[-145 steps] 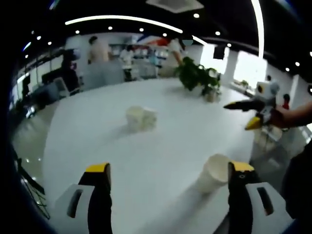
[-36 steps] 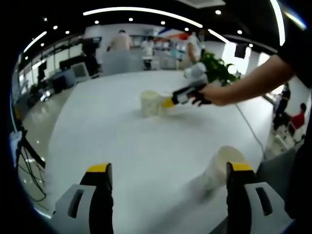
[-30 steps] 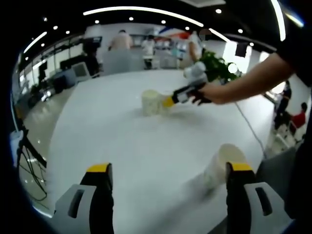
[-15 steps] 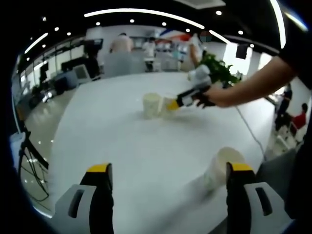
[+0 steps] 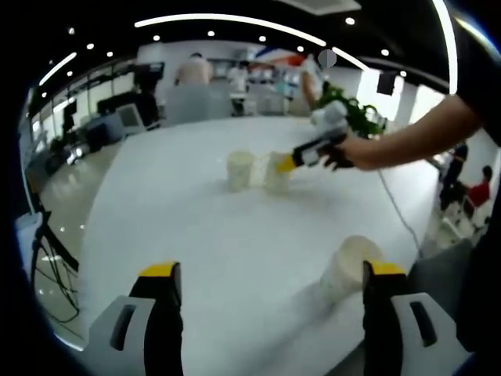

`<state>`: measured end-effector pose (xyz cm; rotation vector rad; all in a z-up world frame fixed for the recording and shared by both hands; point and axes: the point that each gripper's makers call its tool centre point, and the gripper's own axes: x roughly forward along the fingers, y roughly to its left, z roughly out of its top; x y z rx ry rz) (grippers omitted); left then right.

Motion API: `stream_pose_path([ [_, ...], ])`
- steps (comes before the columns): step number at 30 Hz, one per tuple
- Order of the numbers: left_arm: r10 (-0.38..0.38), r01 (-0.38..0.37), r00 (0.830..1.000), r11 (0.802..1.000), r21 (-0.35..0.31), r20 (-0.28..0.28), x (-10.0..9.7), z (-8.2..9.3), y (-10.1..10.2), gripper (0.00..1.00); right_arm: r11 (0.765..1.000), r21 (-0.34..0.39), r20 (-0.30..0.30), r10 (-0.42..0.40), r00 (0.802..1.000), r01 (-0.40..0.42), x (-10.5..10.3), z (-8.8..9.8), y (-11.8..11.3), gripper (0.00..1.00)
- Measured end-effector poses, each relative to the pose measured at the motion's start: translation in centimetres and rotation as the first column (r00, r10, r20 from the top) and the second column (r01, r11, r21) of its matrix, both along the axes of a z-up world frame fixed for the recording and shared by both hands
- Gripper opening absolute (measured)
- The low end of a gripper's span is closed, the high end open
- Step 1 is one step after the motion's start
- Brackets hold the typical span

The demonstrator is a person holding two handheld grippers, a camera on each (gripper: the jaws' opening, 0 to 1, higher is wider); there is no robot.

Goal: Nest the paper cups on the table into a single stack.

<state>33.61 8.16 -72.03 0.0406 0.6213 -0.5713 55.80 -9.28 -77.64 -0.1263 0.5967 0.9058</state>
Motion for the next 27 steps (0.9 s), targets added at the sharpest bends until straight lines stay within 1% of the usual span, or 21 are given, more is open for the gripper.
stream_pose_path([
  [3, -0.013, 0.013, 1.0, 1.0, 0.005, 0.001, -0.5, 0.5, -0.3, 0.96, 1.0, 0.002, 0.011, 0.007, 1.0, -0.007, -1.1, 1.1, -0.1, 0.36],
  [5, -0.033, 0.033, 0.999, 0.999, 0.017, 0.01, -0.7, 0.7, -0.4, 0.94, 1.0, -0.01, 0.025, 0.012, 1.0, -0.012, -1.6, 1.7, -0.4, 0.36],
  [6, -0.035, 0.035, 0.999, 0.999, 0.016, 0.011, -0.7, 0.7, -0.4, 0.94, 1.0, -0.002, 0.024, 0.012, 1.0, -0.012, -2.2, 2.2, -0.4, 0.36],
  [8, -0.043, 0.043, 0.999, 0.999, 0.013, 0.004, -0.7, 0.6, -0.3, 0.95, 1.0, 0.002, 0.025, 0.009, 1.0, -0.009, -2.8, 2.8, -0.7, 0.36],
  [10, -0.049, 0.049, 0.999, 0.999, 0.009, 0.011, -0.8, 0.9, -0.4, 0.95, 1.0, 0.001, 0.034, 0.005, 0.999, -0.005, -3.5, 3.4, -1.0, 0.36],
  [11, -0.053, 0.054, 0.998, 0.999, -0.003, 0.018, -0.8, 1.2, -0.6, 0.96, 1.0, 0.006, 0.036, -0.001, 0.999, 0.001, -3.8, 3.7, -1.1, 0.36],
  [13, -0.063, 0.063, 0.998, 0.998, -0.002, 0.02, -0.9, 1.3, -0.7, 0.96, 1.0, 0.015, 0.04, -0.01, 0.999, 0.009, -4.1, 4.1, -1.5, 0.36],
  [15, -0.073, 0.073, 0.997, 0.997, 0.001, 0.018, -1.0, 1.3, -0.9, 0.97, 1.0, 0.016, 0.041, -0.014, 0.999, 0.014, -5.0, 4.5, -1.8, 0.36],
  [18, -0.088, 0.088, 0.996, 0.996, -0.006, 0.028, -1.2, 1.6, -1.3, 0.97, 0.999, 0.035, 0.048, -0.017, 0.999, 0.015, -6.4, 5.1, -2.2, 0.36],
  [21, -0.102, 0.103, 0.994, 0.995, -0.015, 0.033, -1.6, 1.8, -1.6, 0.97, 0.998, 0.057, 0.056, -0.013, 0.998, 0.01, -8.6, 6.0, -2.1, 0.36],
  [23, -0.118, 0.118, 0.993, 0.993, -0.005, 0.03, -2.0, 1.6, -1.7, 0.97, 0.998, 0.068, 0.069, -0.014, 0.998, 0.01, -9.8, 6.7, -2.2, 0.36],
  [27, -0.137, 0.137, 0.99, 0.991, -0.004, 0.023, -2.4, 1.5, -1.8, 0.97, 0.997, 0.075, 0.077, -0.017, 0.997, 0.012, -11.4, 7.3, -2.6, 0.36],
])
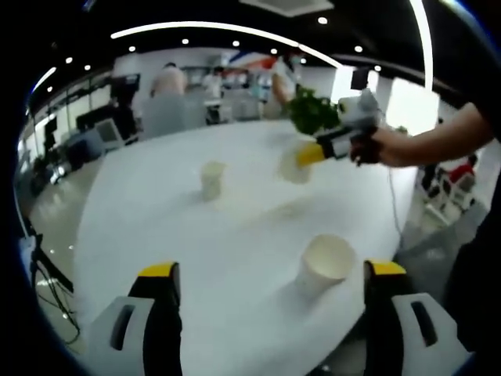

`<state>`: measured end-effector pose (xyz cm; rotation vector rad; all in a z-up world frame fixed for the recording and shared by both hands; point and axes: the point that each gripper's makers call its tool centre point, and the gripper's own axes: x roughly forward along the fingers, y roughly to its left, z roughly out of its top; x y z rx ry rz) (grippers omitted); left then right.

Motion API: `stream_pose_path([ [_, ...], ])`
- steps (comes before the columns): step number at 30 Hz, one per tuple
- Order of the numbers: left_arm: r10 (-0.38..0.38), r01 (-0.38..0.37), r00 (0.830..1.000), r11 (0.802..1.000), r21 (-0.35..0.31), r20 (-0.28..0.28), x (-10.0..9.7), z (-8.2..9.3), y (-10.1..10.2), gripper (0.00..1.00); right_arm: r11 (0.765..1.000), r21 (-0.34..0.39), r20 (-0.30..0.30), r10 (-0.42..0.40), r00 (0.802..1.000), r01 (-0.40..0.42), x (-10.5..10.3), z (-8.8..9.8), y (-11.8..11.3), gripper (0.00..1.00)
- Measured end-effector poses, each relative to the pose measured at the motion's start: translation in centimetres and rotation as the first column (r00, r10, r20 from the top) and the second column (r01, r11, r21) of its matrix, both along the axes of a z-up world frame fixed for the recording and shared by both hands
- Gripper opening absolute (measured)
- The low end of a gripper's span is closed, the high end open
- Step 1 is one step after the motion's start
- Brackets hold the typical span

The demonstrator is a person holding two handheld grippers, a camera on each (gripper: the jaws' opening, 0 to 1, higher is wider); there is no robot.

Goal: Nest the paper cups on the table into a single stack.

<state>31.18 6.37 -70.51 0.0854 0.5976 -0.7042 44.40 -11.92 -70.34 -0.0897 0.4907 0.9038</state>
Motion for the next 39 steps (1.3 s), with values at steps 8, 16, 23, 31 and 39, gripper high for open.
stream_pose_path([
  [8, -0.045, 0.045, 0.999, 0.999, -0.005, 0.003, -0.7, 0.5, -0.6, 0.97, 0.999, 0.007, 0.018, -0.033, 0.999, 0.033, -2.3, 1.2, -1.1, 0.36],
  [16, -0.062, 0.062, 0.998, 0.997, -0.036, 0.003, -1.1, 0.9, -0.7, 0.97, 0.999, 0.03, 0.045, -0.044, 0.998, 0.043, -4.4, 3.4, -0.5, 0.36],
  [23, -0.057, 0.056, 0.998, 0.992, -0.109, -0.008, -1.2, 2.0, -0.8, 0.97, 0.997, 0.062, 0.054, -0.054, 0.997, 0.051, -6.2, 4.8, 0.5, 0.36],
  [31, -0.078, 0.08, 0.997, 0.987, -0.138, 0.023, -1.1, 4.0, -1.2, 0.94, 0.998, 0.062, 0.045, -0.031, 0.999, 0.028, -7.9, 4.3, 2.5, 0.36],
  [39, -0.099, 0.096, 0.995, 0.978, -0.183, -0.009, -1.7, 3.7, -2.2, 0.9, 0.997, 0.082, 0.035, -0.016, 0.999, 0.013, -9.1, 4.4, 4.0, 0.36],
])
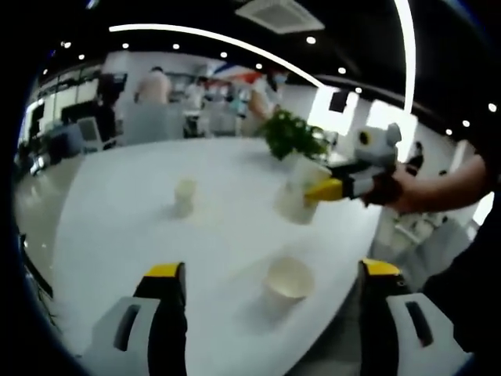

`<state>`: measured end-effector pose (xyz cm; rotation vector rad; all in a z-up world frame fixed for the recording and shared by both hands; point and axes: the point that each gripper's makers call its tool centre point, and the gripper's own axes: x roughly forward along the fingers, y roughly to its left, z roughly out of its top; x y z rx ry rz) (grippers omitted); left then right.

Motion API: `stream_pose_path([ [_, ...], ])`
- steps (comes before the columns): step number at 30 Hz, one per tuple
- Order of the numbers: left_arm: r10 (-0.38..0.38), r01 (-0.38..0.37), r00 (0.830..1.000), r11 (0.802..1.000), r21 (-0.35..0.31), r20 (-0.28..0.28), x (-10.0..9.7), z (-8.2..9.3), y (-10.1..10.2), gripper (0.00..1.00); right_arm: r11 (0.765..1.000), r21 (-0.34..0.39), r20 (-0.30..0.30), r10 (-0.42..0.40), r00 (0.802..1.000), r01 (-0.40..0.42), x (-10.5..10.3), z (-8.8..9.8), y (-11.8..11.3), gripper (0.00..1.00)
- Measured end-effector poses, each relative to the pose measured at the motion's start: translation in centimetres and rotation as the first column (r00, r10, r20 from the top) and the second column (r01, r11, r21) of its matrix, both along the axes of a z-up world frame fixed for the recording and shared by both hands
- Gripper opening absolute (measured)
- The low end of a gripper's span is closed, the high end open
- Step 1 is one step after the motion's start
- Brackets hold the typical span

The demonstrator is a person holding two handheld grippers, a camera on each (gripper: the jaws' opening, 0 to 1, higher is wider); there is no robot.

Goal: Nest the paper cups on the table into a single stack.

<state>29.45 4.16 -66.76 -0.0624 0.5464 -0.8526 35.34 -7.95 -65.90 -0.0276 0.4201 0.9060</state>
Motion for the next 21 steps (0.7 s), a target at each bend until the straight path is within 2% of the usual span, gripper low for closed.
stream_pose_path([
  [3, -0.01, 0.009, 1.0, 1.0, -0.013, -0.02, -0.3, -0.4, -0.4, 0.89, 1.0, 0.003, 0.0, 0.001, 1.0, -0.001, -0.3, 0.1, 0.3, 0.36],
  [5, -0.02, 0.019, 0.998, 1.0, -0.025, -0.052, -0.8, -0.8, -0.7, 0.86, 1.0, 0.009, -0.005, -0.001, 1.0, 0.001, -0.5, 0.1, 0.4, 0.36],
  [10, -0.013, 0.011, 0.999, 0.999, -0.048, -0.046, -1.0, -0.5, -1.3, 0.83, 0.999, 0.042, -0.015, 0.011, 1.0, -0.01, -1.3, 0.4, 1.1, 0.36],
  [13, -0.021, 0.013, 0.997, 0.995, -0.103, -0.076, -1.4, -0.4, -2.1, 0.8, 0.997, 0.07, -0.018, 0.019, 1.0, -0.017, -1.8, 0.8, 1.8, 0.36],
  [19, -0.024, 0.01, 0.995, 0.99, -0.14, -0.097, -2.0, -0.6, -2.9, 0.8, 0.994, 0.096, -0.016, 0.054, 0.998, -0.052, -2.8, 1.4, 3.3, 0.36],
  [21, -0.02, 0.002, 0.994, 0.985, -0.17, -0.107, -2.3, -0.4, -3.3, 0.8, 0.992, 0.106, -0.018, 0.064, 0.998, -0.062, -3.2, 1.5, 3.7, 0.36],
])
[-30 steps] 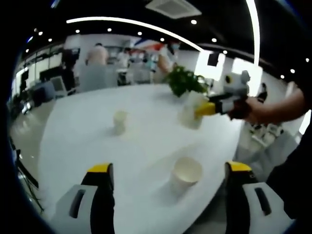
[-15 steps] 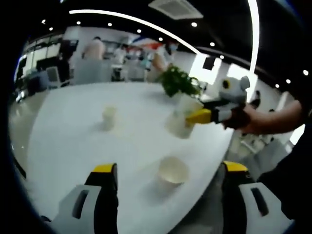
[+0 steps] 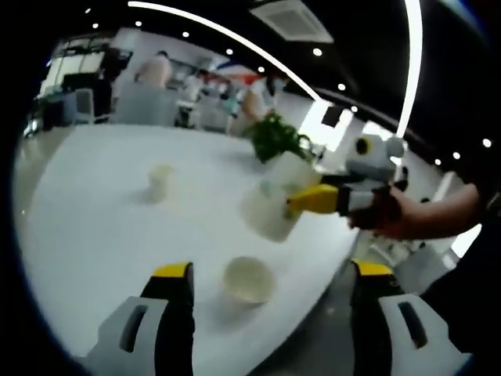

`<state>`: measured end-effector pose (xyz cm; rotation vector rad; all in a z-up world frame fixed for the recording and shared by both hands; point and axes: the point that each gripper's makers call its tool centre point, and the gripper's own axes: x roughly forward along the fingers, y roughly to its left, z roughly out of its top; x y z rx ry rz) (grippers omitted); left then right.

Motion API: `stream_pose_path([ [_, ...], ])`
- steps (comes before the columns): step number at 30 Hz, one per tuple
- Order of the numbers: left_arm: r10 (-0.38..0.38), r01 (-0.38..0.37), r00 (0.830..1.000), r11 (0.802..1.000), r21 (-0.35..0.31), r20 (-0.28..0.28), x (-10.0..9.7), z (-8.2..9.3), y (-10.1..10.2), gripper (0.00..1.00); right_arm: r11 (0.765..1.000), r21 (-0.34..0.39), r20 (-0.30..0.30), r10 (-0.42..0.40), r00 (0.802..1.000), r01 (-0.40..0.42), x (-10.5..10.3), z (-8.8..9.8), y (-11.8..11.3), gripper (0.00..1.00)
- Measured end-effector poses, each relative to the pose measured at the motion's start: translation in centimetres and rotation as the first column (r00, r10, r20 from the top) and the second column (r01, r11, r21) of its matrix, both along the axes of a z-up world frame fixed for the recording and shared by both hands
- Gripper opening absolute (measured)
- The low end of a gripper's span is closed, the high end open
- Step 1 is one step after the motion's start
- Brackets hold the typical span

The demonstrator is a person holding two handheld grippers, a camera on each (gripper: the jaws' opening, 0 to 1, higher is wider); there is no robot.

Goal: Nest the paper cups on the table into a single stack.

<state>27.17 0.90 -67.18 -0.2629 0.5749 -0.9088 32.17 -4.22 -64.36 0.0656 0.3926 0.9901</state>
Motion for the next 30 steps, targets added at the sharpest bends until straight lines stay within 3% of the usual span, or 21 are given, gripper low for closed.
stream_pose_path([
  [6, -0.019, 0.019, 1.0, 0.999, -0.03, -0.013, -0.8, 0.0, -1.0, 0.78, 0.999, 0.037, -0.015, 0.021, 1.0, -0.021, -1.0, 0.3, 0.7, 0.36],
  [9, -0.029, 0.028, 1.0, 0.996, -0.088, -0.006, -1.2, 0.8, -1.8, 0.77, 0.998, 0.059, -0.023, 0.026, 0.999, -0.024, -1.4, 0.5, 1.0, 0.36],
  [17, -0.059, 0.06, 0.998, 0.992, -0.11, 0.007, -1.4, 1.5, -2.6, 0.72, 0.993, 0.099, -0.041, 0.065, 0.997, -0.06, -2.4, 0.8, 2.0, 0.36],
  [19, -0.071, 0.076, 0.996, 0.993, -0.095, 0.05, -1.4, 1.9, -2.6, 0.68, 0.992, 0.11, -0.045, 0.066, 0.997, -0.061, -2.5, 0.7, 2.2, 0.36],
  [21, -0.083, 0.089, 0.995, 0.986, -0.139, 0.048, -1.7, 2.5, -2.9, 0.66, 0.989, 0.141, -0.064, 0.058, 0.996, -0.049, -2.6, 0.8, 2.4, 0.36],
  [24, -0.075, 0.082, 0.996, 0.986, -0.147, 0.053, -1.6, 2.8, -2.5, 0.65, 0.984, 0.175, -0.079, 0.053, 0.996, -0.038, -2.7, 0.9, 2.2, 0.36],
  [30, -0.057, 0.065, 0.997, 0.975, -0.212, 0.043, -1.2, 2.9, -1.9, 0.53, 0.971, 0.238, -0.132, 0.063, 0.989, -0.03, -3.1, 0.9, 2.1, 0.36],
])
